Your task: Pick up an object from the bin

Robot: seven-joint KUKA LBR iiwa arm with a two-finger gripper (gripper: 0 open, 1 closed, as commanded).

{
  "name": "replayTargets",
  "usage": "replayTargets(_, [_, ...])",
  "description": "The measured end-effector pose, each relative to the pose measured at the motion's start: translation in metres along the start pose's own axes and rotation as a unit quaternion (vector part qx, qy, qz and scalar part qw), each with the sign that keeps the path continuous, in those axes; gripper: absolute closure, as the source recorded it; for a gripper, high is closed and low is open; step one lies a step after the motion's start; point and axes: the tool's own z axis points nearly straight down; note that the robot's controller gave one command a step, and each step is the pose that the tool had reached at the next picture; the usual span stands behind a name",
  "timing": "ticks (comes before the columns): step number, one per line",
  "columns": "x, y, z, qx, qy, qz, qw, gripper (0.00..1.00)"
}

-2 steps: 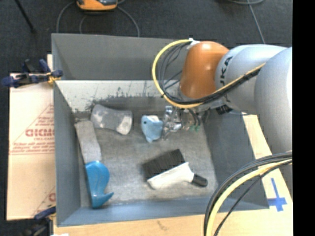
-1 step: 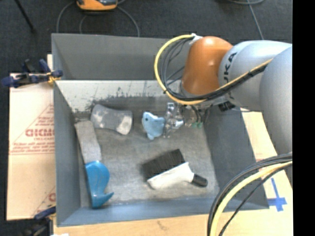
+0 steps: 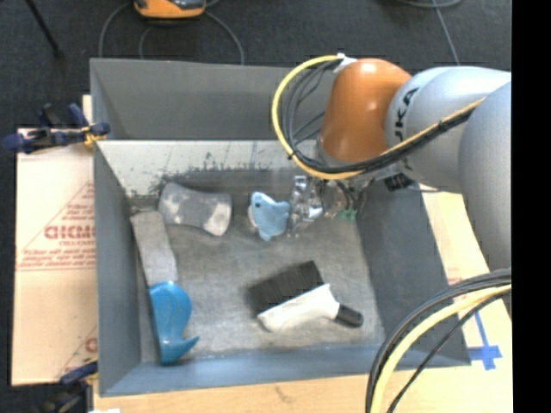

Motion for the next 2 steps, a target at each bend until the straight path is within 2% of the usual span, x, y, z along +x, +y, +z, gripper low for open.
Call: replayTargets(2, [-0.0003, -0.0006, -0.0131, 0.0, 0.001, 0.0, 1.0, 1.0])
